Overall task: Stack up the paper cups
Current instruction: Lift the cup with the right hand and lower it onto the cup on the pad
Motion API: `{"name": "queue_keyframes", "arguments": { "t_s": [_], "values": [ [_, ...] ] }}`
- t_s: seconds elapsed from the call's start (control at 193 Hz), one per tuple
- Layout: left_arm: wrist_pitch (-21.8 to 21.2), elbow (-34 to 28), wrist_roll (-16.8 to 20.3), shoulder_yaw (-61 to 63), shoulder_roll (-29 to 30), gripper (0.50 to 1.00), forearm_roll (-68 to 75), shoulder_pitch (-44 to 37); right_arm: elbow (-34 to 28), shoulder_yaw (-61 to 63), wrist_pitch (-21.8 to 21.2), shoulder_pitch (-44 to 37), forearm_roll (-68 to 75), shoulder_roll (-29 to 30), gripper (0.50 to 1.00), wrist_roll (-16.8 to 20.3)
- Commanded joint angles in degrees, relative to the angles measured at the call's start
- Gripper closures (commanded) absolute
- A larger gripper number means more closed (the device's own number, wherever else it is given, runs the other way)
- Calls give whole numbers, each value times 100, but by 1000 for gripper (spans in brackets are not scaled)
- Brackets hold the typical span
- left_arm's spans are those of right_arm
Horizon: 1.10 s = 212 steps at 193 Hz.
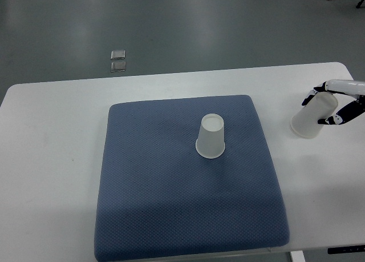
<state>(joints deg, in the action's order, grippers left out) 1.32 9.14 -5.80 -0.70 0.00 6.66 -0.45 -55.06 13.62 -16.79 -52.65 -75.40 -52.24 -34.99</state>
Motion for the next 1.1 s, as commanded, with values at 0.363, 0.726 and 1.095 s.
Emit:
{"name": "queue_keyframes", "arguments": {
  "t_s": [0.363, 0.726, 1.095],
  "values": [
    [0, 0, -9, 0, 0, 500, 2, 1, -1393, -8, -1046, -1529, 930, 65, 951, 485],
    [0, 0, 0, 0, 0, 500, 2, 1, -1789, -17, -843, -1511, 887, 953, 948, 1293],
    [0, 0, 0, 0, 0, 500, -7, 1, -1613, -52, -835, -1511, 816, 1278, 944, 1601]
  ]
}}
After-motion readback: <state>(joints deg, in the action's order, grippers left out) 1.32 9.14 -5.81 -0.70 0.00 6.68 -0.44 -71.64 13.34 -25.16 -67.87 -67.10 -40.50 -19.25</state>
